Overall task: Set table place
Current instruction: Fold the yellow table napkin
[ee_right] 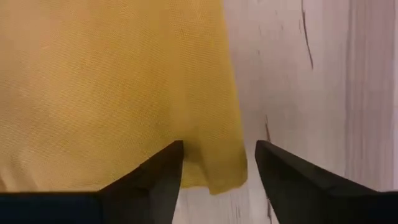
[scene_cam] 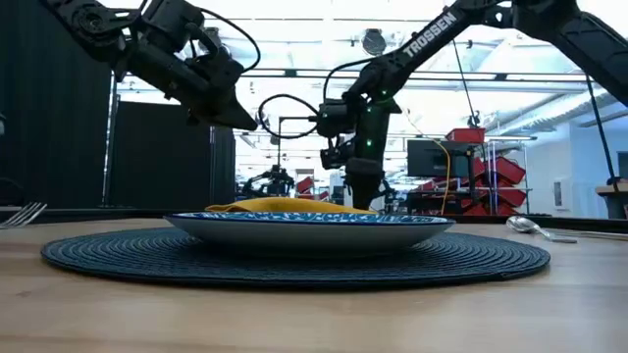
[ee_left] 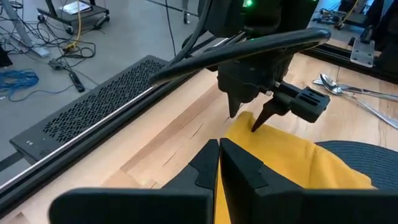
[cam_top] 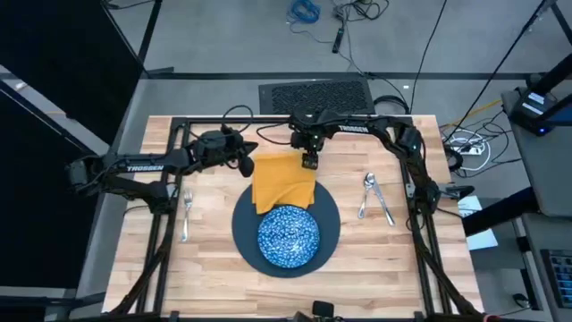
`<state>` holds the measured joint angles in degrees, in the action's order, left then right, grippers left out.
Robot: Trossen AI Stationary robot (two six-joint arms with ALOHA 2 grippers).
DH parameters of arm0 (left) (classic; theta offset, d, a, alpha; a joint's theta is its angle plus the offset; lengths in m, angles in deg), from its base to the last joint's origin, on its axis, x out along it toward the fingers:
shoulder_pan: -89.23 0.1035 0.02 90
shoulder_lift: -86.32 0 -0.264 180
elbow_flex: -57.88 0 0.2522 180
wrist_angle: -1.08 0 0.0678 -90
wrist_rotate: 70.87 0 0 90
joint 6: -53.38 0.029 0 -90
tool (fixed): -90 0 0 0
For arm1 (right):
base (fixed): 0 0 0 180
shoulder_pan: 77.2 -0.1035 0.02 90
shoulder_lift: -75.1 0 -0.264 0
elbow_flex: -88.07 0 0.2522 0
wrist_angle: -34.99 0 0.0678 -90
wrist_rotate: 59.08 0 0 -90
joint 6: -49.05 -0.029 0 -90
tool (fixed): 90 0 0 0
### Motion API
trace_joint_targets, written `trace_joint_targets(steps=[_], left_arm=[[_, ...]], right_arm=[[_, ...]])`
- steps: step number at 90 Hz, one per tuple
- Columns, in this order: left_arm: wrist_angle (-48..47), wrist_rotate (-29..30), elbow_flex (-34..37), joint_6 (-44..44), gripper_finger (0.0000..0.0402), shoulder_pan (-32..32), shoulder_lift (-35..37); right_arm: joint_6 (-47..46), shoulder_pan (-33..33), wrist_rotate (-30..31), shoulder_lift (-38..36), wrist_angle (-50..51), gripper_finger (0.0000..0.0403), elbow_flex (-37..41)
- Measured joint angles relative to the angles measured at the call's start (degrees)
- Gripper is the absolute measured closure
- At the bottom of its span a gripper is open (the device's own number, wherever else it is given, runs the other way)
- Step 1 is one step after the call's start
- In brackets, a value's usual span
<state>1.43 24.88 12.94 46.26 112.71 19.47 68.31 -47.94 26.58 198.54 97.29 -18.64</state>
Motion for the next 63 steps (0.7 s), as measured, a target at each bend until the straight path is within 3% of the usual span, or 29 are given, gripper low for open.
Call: trace_joint_targets(steps=[32, 50, 63], left_arm=[[0.0, 0.01, 0.0, 0.01, 0.0402, 0.0, 0.0], [0.0, 0.01, 0.0, 0.02, 0.0402, 0.0, 0.0], [-0.03, 0.01, 0.0, 0.42, 0.0402, 0.0, 0.0]], right_arm=[[0.1, 0.0, 0.07, -0.02, 0.02, 0.0297, 0.0], [1.7, -0.02, 0.13, -0.02, 0.02, 0.0388, -0.02], [2.11, -0.37, 0.18, -0.02, 0.14, 0.0399, -0.07]])
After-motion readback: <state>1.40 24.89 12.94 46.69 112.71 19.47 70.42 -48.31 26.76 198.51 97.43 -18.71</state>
